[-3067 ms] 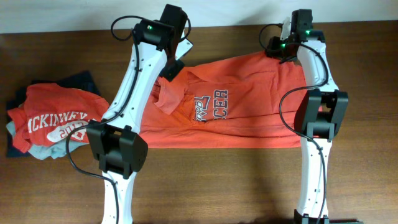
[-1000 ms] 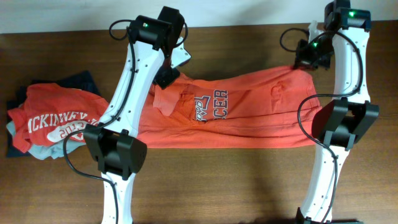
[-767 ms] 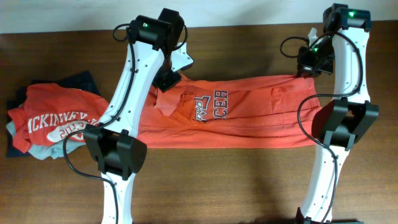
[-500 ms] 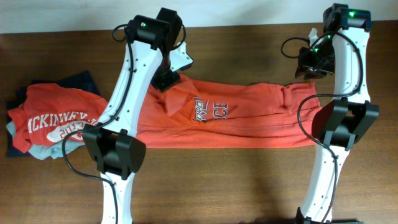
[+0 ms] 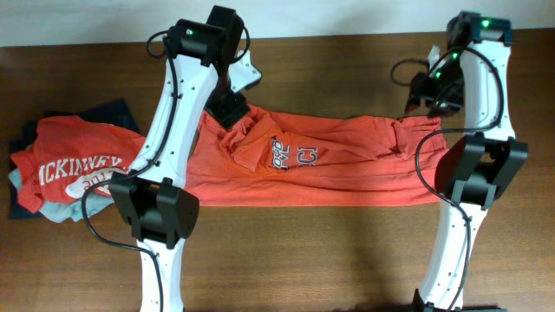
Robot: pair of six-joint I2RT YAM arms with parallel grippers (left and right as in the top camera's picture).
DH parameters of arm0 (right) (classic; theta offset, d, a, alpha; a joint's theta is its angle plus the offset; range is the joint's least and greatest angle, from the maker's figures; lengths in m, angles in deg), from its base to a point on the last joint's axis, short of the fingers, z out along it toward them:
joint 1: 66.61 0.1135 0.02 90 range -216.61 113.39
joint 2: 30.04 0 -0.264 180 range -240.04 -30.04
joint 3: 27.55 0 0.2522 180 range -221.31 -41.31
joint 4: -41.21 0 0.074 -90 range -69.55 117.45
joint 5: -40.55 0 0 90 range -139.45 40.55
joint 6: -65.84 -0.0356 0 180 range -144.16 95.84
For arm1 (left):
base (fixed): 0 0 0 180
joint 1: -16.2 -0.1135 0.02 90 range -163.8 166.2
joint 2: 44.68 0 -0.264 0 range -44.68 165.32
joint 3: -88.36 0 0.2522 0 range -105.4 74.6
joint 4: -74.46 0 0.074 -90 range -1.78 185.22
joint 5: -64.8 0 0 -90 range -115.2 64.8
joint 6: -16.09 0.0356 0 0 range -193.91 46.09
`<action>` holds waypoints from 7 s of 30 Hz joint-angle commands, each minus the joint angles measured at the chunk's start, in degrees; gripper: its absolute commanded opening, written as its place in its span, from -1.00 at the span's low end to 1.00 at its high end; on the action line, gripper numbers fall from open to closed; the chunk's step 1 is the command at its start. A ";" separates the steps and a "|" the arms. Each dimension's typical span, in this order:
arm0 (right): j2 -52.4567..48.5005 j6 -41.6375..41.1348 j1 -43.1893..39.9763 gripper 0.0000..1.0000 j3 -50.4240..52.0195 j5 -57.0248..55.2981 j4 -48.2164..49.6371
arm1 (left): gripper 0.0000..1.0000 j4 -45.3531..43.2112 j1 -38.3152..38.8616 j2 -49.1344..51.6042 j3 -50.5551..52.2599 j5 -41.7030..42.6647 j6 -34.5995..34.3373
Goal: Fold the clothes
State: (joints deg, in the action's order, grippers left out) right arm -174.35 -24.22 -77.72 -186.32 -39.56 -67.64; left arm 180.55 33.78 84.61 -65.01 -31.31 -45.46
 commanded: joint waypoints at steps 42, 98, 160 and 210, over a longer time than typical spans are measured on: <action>38.03 -13.75 2.45 0.33 39.39 4.72 23.98 | 0.57 -35.89 -6.21 -32.04 61.29 24.13 -8.15; 39.17 -9.40 2.49 0.42 39.36 4.48 20.52 | 0.30 -38.60 14.47 -19.04 55.91 8.59 -16.28; 39.15 -9.38 2.49 0.51 39.36 4.44 21.27 | 0.32 -36.11 -4.24 -10.05 40.85 12.11 -21.14; 15.17 -12.57 3.82 -0.01 39.50 -1.29 31.32 | -0.85 -33.00 -11.37 -5.35 39.17 5.27 -27.82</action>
State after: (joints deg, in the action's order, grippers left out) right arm -158.75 -36.17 -75.03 -146.49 -39.45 -36.91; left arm 147.55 22.48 81.53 -24.62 -25.49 -72.52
